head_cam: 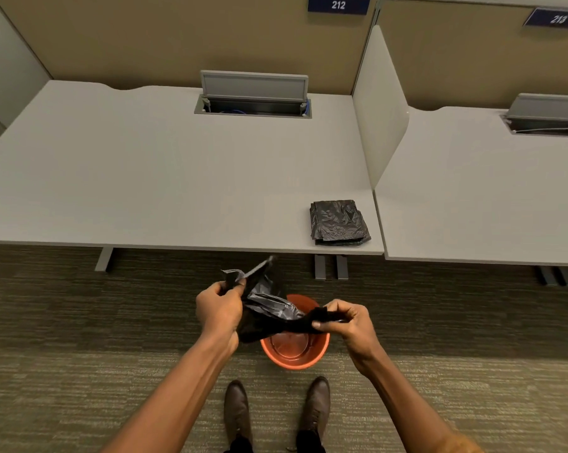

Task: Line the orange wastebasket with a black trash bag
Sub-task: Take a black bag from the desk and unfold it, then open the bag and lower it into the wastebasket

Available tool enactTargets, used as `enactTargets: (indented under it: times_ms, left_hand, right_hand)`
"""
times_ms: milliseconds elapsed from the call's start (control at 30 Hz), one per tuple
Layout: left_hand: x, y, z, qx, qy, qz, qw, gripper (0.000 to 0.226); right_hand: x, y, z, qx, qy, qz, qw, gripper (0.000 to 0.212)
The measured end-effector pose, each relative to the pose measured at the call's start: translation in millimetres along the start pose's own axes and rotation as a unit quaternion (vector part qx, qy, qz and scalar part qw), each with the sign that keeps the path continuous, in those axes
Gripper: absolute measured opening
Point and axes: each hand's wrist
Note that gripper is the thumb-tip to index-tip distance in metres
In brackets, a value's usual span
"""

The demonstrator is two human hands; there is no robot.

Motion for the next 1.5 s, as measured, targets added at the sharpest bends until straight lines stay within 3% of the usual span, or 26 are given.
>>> enactTargets:
  times_ms: [100, 233, 433, 500, 633, 767, 900, 1000, 1133, 1233, 1300, 1400, 1500]
  left_hand:
    - [0.5, 1.9, -2.5, -0.049, -0.023, -0.001, 0.999, 0.007]
    - [-1.9, 5.4, -2.6, -0.077, -0.018, 0.014, 0.997, 0.010]
    - [-13.7, 7.7, 5.5, -0.079, -0.016, 0.069, 0.994, 0.021]
    - [-17.3, 8.2, 8.1, -0.072, -0.011, 0.081, 0.994, 0.022]
    - [-21.4, 3.5, 17.1, -0.038, 0.017, 0.091, 0.995, 0.023]
    - [-14.4, -13.3, 23.4, 0.102, 0.094, 0.130, 0.982, 0.010]
    - [-8.6, -27.4, 25.7, 0.268, 0.196, 0.126, 0.935, 0.016]
    - [-4.0, -31.1, 26.1, 0.281, 0.201, 0.138, 0.928, 0.016]
    - [0.0, -31.5, 22.9, 0.302, 0.182, 0.092, 0.931, 0.051]
    - [6.4, -35.5, 17.1, 0.377, 0.199, 0.054, 0.903, 0.055]
    - [12.2, -41.1, 9.8, 0.406, 0.200, 0.014, 0.892, 0.047]
    - [21.4, -47.1, -1.2, 0.403, 0.179, -0.026, 0.897, 0.048]
    - [29.3, -53.1, -10.6, 0.383, 0.157, -0.043, 0.909, 0.046]
  right_hand:
    - [-4.0, -0.3, -5.7, -0.024, 0.039, 0.065, 0.997, 0.037]
    - [-11.5, 9.6, 5.0, -0.053, 0.052, 0.143, 0.987, 0.032]
    - [-7.9, 43.8, 21.5, -0.145, -0.014, -0.052, 0.988, 0.075]
    - [-1.8, 50.4, 24.5, -0.173, -0.006, -0.079, 0.982, 0.067]
    - [10.6, 57.5, 24.9, -0.202, 0.049, -0.104, 0.973, 0.007]
    - [19.2, 48.3, 20.9, -0.184, 0.108, -0.229, 0.950, 0.008]
    - [29.5, 32.2, 20.4, -0.121, 0.169, -0.298, 0.932, 0.014]
    - [31.6, 28.6, 24.4, -0.101, 0.170, -0.265, 0.944, 0.017]
    - [33.5, 28.4, 28.9, -0.037, 0.176, -0.222, 0.959, 0.024]
    - [31.4, 24.4, 30.3, -0.080, 0.124, -0.177, 0.973, 0.025]
    - [29.2, 15.9, 30.4, -0.163, 0.069, -0.102, 0.979, 0.026]
    - [29.2, 4.5, 29.2, -0.344, 0.052, 0.033, 0.937, 0.028]
    - [27.5, 4.9, 25.2, -0.494, 0.061, 0.023, 0.867, 0.023]
Point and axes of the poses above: each hand's wrist, its own x-axis towards the middle knuckle, its own y-axis out of the palm, z = x × y, and after that the axes turned 8 degrees about -z, right-handed
